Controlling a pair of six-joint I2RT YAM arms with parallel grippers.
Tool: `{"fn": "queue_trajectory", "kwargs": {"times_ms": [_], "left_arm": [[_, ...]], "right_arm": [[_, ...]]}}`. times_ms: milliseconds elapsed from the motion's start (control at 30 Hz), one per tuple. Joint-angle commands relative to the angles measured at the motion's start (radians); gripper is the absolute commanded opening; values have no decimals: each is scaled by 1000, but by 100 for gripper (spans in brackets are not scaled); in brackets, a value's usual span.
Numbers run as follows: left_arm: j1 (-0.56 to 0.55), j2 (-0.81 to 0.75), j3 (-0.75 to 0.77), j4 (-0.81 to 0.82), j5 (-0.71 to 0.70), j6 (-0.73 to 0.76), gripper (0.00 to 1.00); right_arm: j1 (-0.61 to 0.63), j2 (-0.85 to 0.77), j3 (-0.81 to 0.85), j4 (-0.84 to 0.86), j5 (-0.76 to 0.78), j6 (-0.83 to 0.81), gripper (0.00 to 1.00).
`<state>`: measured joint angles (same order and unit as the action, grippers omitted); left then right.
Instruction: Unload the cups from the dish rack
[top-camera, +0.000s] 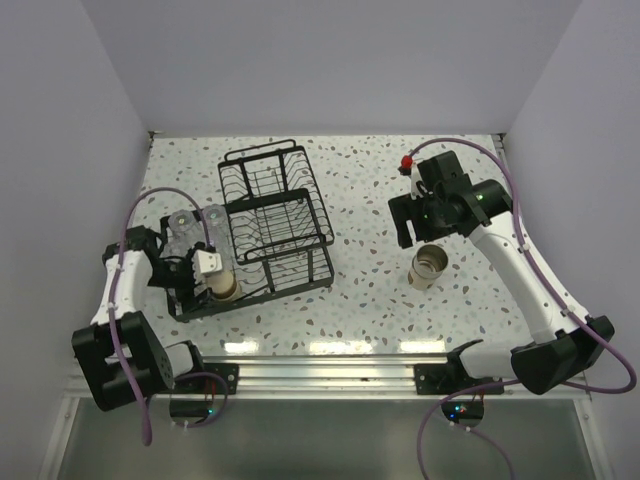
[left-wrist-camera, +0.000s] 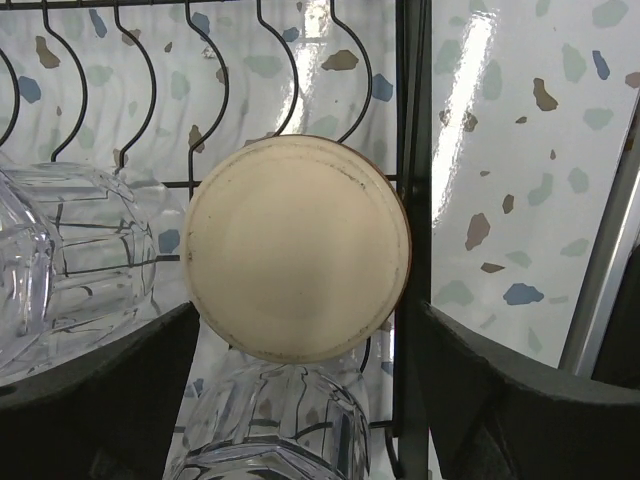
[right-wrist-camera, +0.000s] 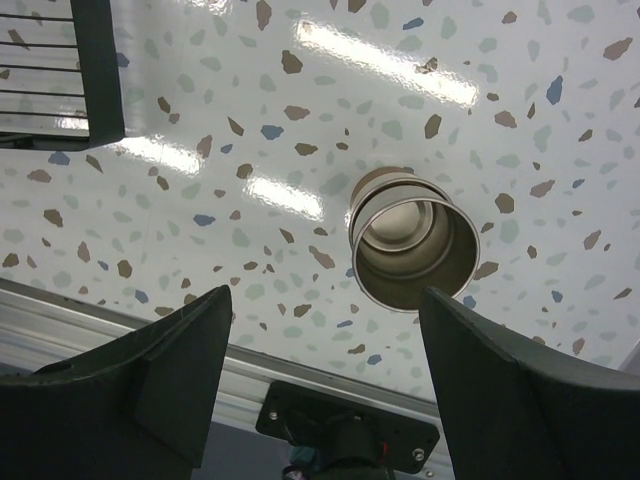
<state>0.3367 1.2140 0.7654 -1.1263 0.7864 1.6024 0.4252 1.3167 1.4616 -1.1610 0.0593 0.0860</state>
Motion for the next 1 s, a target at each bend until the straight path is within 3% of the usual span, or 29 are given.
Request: {"fn": "queue_trajectory", "kwargs": {"times_ms": [0, 300, 667, 767, 967], "left_arm": [[33, 1, 43, -87, 10, 125, 89], [32, -68, -3, -15, 137, 87, 96], [-19, -27, -23, 71, 183, -8, 92], [-64, -39, -25, 117, 175, -79, 86], [-68, -45, -8, 68, 108, -55, 49]], "right_arm": [[-3, -20, 5, 21, -21, -20, 79], [-3, -19, 2, 20, -18, -22, 79], [-3, -19, 0, 20, -16, -22, 79], [-3, -16, 0, 20, -16, -22, 79], [-3, -25, -4, 18, -15, -23, 79]]}}
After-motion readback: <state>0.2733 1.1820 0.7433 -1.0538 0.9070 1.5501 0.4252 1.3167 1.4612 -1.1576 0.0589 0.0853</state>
